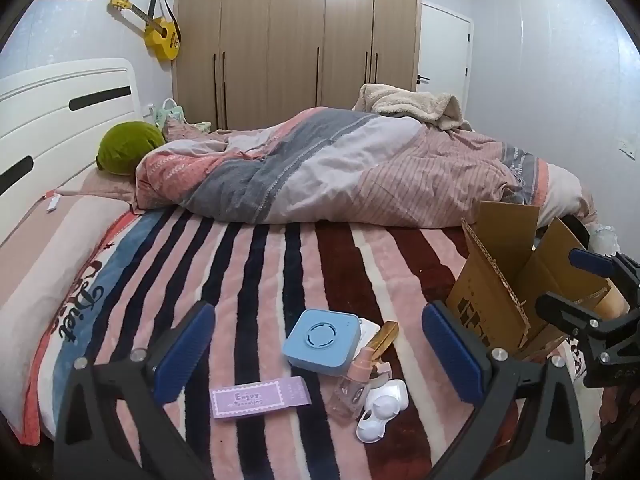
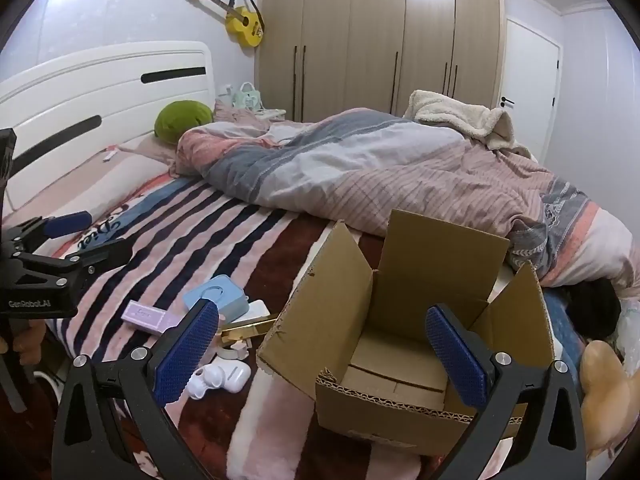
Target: Organize rigid objects
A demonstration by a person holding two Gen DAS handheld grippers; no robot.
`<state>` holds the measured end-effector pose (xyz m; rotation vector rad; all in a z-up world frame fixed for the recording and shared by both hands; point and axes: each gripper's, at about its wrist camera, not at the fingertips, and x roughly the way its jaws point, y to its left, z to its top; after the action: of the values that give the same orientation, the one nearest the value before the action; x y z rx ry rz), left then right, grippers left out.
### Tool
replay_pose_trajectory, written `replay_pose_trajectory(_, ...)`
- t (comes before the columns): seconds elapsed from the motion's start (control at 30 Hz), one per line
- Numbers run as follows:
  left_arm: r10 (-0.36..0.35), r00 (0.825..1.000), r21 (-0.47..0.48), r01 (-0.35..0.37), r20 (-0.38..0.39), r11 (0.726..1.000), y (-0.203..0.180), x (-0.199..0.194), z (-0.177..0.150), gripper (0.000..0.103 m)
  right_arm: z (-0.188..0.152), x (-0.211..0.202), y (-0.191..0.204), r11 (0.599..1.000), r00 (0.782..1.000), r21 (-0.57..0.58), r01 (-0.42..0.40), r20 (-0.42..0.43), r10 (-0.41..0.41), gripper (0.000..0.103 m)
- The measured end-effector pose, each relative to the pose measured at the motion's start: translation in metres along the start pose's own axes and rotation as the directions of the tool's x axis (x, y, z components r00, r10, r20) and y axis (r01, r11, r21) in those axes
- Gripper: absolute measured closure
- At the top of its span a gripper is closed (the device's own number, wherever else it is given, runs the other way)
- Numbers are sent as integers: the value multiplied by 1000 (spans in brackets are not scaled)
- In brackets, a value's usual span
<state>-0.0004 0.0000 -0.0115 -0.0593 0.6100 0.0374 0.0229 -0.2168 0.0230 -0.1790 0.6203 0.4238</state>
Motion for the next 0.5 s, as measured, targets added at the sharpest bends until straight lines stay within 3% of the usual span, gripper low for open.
replay_pose_trajectory(0.5, 1, 1000, -4, -1, -1, 1000, 1, 0, 0, 0, 0, -3, 3, 1000, 1000, -2, -21, 14, 21, 0)
